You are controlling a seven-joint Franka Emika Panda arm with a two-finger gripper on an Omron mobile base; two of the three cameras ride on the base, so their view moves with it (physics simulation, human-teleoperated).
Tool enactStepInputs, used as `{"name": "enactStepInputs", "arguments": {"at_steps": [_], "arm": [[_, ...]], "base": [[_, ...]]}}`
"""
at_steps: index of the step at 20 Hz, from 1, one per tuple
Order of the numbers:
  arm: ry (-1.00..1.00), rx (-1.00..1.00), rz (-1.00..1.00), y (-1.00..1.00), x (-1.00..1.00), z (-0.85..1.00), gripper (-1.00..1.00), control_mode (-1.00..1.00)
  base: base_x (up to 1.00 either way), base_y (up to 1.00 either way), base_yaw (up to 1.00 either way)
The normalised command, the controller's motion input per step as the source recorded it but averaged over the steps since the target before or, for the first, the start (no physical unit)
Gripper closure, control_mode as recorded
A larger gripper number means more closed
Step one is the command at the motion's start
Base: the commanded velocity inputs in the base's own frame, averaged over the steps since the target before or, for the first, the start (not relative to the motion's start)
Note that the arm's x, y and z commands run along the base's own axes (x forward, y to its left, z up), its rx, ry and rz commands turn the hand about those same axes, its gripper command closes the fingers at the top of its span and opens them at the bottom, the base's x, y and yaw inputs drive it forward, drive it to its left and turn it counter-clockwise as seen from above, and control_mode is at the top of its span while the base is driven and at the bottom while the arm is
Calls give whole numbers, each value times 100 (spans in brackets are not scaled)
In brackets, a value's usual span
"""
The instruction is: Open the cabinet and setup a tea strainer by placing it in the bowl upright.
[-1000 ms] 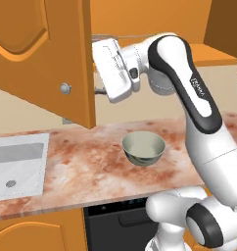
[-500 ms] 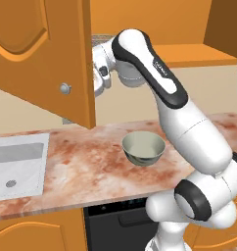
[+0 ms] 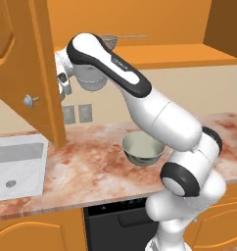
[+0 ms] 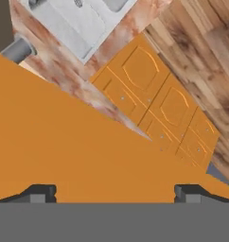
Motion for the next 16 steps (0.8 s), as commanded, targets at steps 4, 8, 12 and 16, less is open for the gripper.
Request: {"name": "enactStepInputs", "arguments": {"at_steps": [4,8,12,16], "arm": [[1,-4,13,97,-21,-8,-100,-100],[0,-2,1,43,-4,0,-100,-100],[-8,-2,0,3,-2,6,-100,-100],[-11,-10,-1,-26,-3,-9,-100,-100]], "base": [[0,0,0],[0,0,0],[0,0,0],[0,0,0]]}}
